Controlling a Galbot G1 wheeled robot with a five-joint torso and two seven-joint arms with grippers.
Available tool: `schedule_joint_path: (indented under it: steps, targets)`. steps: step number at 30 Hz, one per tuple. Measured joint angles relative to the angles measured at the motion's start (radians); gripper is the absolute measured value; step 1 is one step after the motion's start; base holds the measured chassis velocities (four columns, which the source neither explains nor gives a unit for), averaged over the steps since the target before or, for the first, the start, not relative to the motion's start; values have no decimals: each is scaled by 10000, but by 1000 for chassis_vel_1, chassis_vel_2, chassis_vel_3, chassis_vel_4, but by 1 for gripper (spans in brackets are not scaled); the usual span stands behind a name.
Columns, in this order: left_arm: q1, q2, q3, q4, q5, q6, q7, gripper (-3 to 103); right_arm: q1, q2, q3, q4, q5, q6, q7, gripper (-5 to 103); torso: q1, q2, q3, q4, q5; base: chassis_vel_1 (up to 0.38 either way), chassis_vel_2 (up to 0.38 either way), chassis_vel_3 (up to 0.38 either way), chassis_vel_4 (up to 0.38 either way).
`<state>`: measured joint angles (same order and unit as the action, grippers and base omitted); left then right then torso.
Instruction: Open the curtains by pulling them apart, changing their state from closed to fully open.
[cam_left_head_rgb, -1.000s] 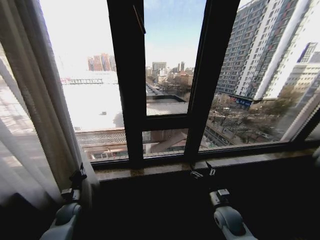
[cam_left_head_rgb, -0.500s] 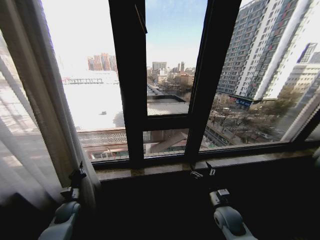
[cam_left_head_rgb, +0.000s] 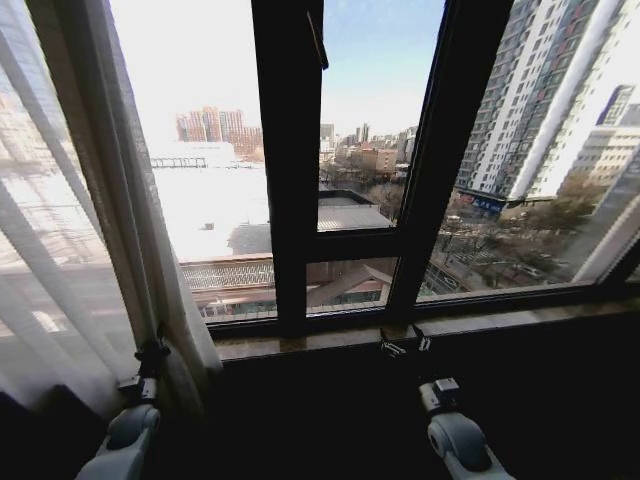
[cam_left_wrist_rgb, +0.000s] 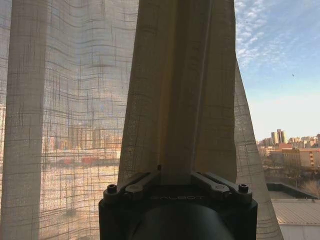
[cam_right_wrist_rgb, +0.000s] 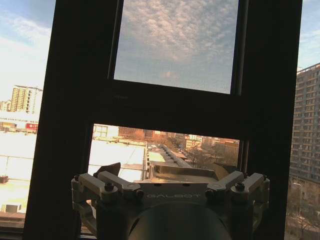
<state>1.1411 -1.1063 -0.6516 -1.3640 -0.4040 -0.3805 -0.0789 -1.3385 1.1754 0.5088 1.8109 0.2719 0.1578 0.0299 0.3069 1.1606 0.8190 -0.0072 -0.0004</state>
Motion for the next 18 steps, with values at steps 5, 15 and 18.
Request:
schedule_joint_path:
  steps: [5, 15, 18]
  targets:
    - [35, -55, -3, -31, 12, 7, -17, 0, 0, -1, 0, 0, 0, 0, 0, 100, -1, 1, 0, 0, -2, 9, 8, -14, -20]
    - [207, -47, -104, -110, 18, -3, -40, 0, 0, -4, 5, -1, 0, 0, 1, 100, 1, 0, 1, -4, 0, 5, 17, -15, -26]
    - [342, -15, -194, -165, 2, -40, -44, 0, -1, -3, 4, -1, 0, 0, 1, 100, 0, 0, 1, -1, 4, 112, 116, -114, -109]
